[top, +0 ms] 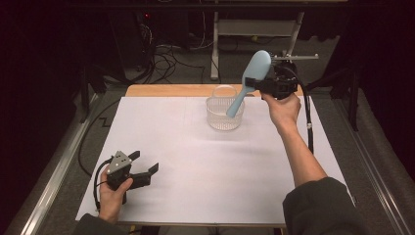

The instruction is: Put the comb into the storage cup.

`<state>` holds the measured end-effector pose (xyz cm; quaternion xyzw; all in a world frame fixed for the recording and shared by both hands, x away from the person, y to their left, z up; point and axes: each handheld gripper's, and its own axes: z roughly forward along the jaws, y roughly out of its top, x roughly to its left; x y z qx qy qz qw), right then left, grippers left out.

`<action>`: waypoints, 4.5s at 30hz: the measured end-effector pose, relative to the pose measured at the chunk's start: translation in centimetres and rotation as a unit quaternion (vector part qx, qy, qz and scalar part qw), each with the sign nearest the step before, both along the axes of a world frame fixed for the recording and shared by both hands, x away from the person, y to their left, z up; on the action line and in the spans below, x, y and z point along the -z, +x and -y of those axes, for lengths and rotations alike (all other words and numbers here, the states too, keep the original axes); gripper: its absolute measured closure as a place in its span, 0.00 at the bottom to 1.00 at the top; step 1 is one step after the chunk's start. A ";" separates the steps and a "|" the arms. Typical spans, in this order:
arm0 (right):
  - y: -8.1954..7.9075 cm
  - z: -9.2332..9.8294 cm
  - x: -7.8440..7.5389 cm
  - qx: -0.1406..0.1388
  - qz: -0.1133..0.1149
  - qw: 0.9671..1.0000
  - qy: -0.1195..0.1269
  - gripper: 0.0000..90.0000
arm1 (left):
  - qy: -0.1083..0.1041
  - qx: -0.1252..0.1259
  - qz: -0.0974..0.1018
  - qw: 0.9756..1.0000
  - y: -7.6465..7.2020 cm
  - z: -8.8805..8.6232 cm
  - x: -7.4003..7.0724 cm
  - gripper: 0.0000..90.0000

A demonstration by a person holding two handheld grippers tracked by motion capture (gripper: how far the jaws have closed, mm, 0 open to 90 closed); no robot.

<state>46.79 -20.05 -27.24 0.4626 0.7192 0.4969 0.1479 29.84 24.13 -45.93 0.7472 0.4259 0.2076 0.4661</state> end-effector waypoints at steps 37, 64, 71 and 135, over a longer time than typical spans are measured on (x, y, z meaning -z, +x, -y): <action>2.9 -3.3 1.6 0.017 -0.004 1.000 -0.011 0.62 | 0.000 0.006 0.000 1.000 0.0 0.2 0.0 0.18; 4.0 -4.7 3.4 0.019 -0.014 0.999 -0.029 0.61 | 0.001 0.008 0.001 1.000 -0.1 0.2 0.0 0.18; 4.2 -5.2 3.9 0.019 -0.018 0.999 -0.037 0.61 | 0.001 0.008 0.002 1.000 -0.1 0.2 0.0 0.18; 5.0 -5.9 8.7 0.032 -0.051 0.995 -0.079 0.55 | 0.004 0.010 0.004 1.000 -0.2 0.3 0.0 0.18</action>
